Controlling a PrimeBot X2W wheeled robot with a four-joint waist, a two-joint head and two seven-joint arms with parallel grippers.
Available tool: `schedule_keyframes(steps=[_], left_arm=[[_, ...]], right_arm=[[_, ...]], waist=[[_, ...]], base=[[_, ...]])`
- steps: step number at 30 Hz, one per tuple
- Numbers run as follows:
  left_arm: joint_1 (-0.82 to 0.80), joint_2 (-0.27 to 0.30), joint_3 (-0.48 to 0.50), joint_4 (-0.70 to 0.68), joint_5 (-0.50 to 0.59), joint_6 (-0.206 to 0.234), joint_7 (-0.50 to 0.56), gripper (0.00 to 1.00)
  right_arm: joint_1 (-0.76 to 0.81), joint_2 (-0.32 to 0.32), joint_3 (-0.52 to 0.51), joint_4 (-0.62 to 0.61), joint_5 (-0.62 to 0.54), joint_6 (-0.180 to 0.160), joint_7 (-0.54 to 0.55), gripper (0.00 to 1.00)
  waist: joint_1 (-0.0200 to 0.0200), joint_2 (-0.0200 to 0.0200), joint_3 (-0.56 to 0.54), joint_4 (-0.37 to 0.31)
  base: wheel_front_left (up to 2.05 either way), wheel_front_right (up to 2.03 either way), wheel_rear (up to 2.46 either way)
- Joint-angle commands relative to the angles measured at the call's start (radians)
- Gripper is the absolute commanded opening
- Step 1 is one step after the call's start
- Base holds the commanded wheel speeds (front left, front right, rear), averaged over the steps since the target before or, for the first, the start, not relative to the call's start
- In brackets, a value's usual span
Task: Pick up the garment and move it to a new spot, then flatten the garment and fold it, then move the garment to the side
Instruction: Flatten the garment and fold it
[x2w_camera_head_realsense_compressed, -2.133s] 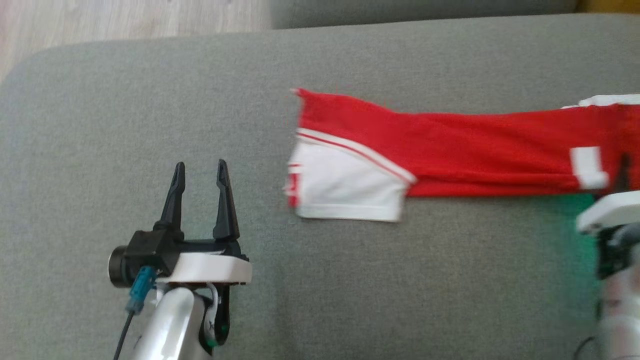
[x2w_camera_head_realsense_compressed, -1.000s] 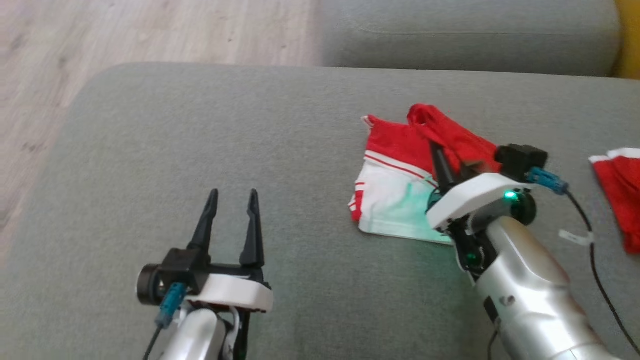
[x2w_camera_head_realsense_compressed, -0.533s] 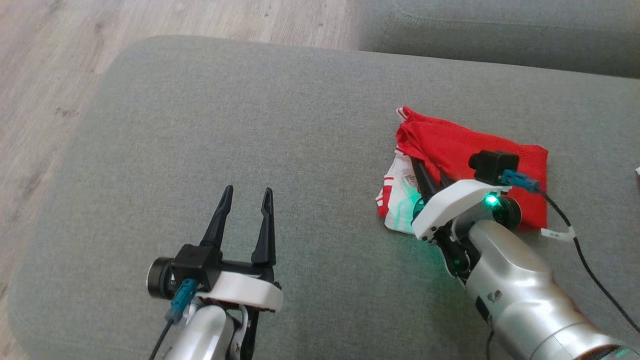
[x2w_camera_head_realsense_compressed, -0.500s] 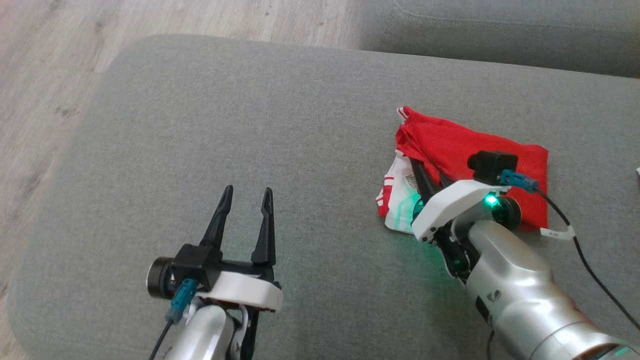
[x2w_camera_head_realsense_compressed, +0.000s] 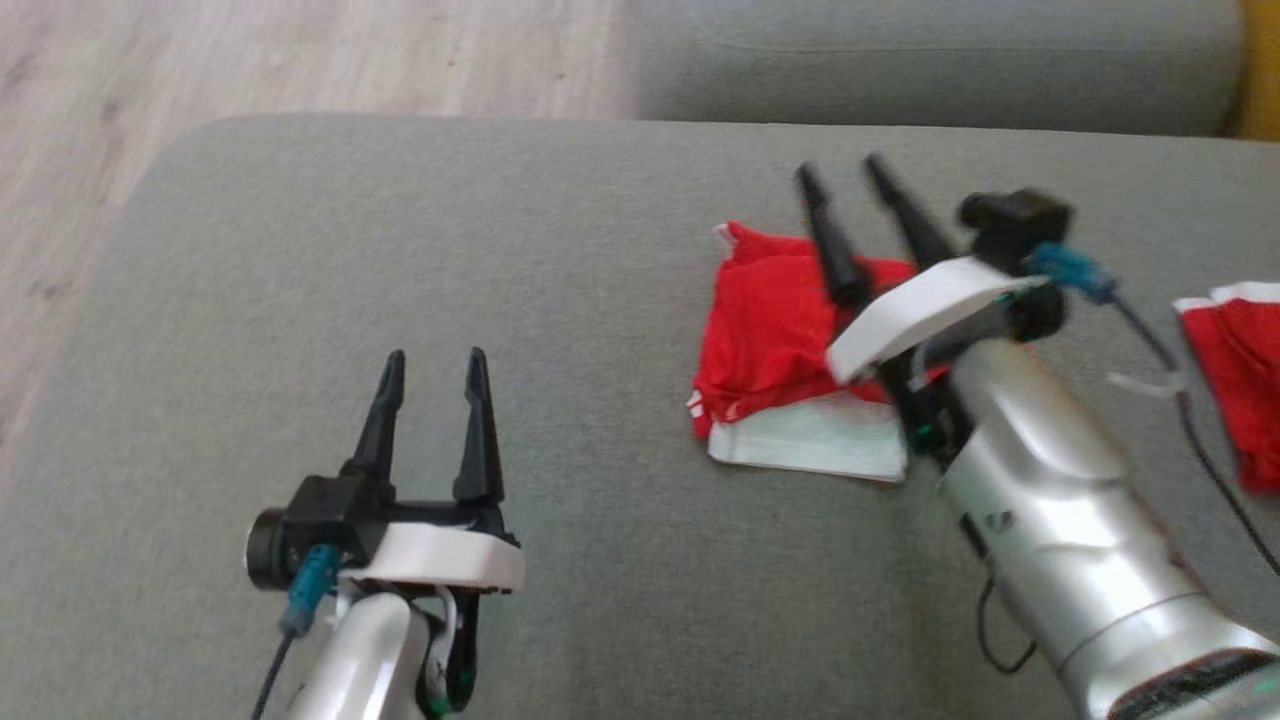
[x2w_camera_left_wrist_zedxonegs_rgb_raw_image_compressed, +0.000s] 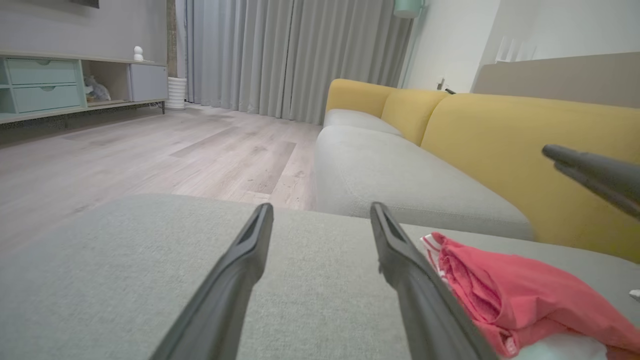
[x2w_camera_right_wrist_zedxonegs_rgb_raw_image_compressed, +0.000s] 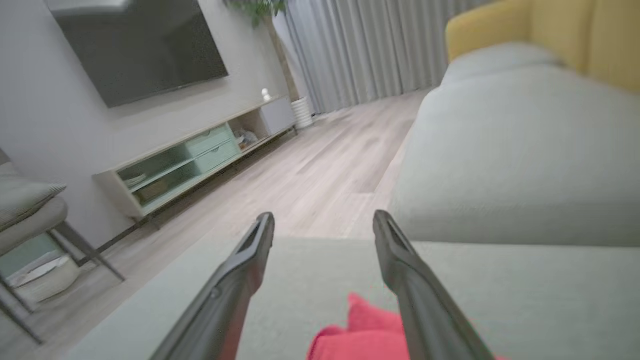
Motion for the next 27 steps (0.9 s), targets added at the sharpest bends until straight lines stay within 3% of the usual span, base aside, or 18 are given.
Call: schedule_keyframes(steps=[1,5,11,18,27], left_arm=[[-0.037,0.002,0.047,-0.038,0.01,0.002,-0.01,1.0],[-0.008,0.002,0.09,-0.054,0.014,0.006,-0.01,1.0],[0.037,0.002,0.127,-0.075,0.011,0.017,-0.01,1.0],[0.088,0.002,0.144,-0.097,0.016,0.046,-0.01,1.0],[0.113,0.002,0.145,-0.089,0.026,0.045,-0.01,1.0]], right_arm=[[0.004,0.012,-0.064,-0.054,-0.078,-0.001,-0.012,1.0],[0.121,0.012,-0.263,-0.203,-0.279,-0.001,-0.012,1.0],[0.331,0.012,-0.431,-0.409,-0.475,-0.001,-0.012,1.0],[0.507,0.012,-0.507,-0.538,-0.492,-0.001,-0.012,1.0],[0.596,0.012,-0.512,-0.586,-0.462,-0.001,-0.012,1.0]], waist=[[0.0,0.0,-0.019,-0.033],[0.0,0.0,-0.042,-0.09],[0.0,0.0,-0.072,-0.143],[0.0,0.0,-0.082,-0.176],[0.0,0.0,-0.083,-0.18]], base=[[0.0,0.0,0.0],[0.0,0.0,0.0],[0.0,0.0,0.0],[0.0,0.0,0.0],[0.0,0.0,0.0]])
